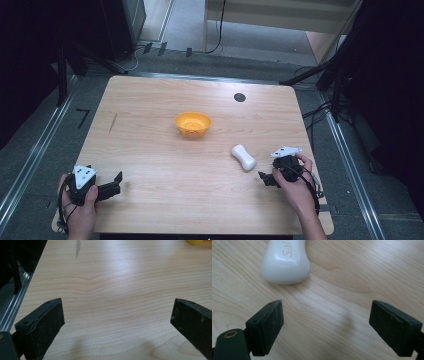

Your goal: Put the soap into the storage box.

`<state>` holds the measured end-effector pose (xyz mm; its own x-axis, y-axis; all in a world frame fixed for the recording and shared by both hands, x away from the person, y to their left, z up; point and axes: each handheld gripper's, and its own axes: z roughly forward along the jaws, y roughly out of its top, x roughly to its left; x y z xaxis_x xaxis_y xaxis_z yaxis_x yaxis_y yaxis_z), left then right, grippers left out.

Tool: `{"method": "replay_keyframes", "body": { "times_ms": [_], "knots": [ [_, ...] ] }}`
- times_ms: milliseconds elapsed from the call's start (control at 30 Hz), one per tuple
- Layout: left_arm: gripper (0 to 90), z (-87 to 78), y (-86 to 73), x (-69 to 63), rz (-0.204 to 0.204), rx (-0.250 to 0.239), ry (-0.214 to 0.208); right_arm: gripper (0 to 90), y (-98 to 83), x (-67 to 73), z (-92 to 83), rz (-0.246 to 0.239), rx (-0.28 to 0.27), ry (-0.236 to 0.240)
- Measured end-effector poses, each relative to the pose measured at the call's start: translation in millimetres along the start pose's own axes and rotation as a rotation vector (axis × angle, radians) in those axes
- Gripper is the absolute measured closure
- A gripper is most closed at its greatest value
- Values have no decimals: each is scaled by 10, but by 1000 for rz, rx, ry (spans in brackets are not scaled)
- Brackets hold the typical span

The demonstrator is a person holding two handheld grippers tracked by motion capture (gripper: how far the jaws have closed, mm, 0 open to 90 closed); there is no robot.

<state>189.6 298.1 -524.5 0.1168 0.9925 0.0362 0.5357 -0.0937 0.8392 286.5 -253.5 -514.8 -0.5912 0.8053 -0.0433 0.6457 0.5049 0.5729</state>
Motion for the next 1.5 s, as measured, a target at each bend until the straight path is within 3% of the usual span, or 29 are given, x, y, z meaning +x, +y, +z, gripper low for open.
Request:
{"method": "replay_keyframes", "body": {
  "times_ms": [700,1500],
  "knots": [
    [0,1,1,2,-1,3,-1,132,207,43,135,37,51,26],
    [0,1,3,7,-1,7,-2,127,466,134,189,24,74,60]
  ]
}}
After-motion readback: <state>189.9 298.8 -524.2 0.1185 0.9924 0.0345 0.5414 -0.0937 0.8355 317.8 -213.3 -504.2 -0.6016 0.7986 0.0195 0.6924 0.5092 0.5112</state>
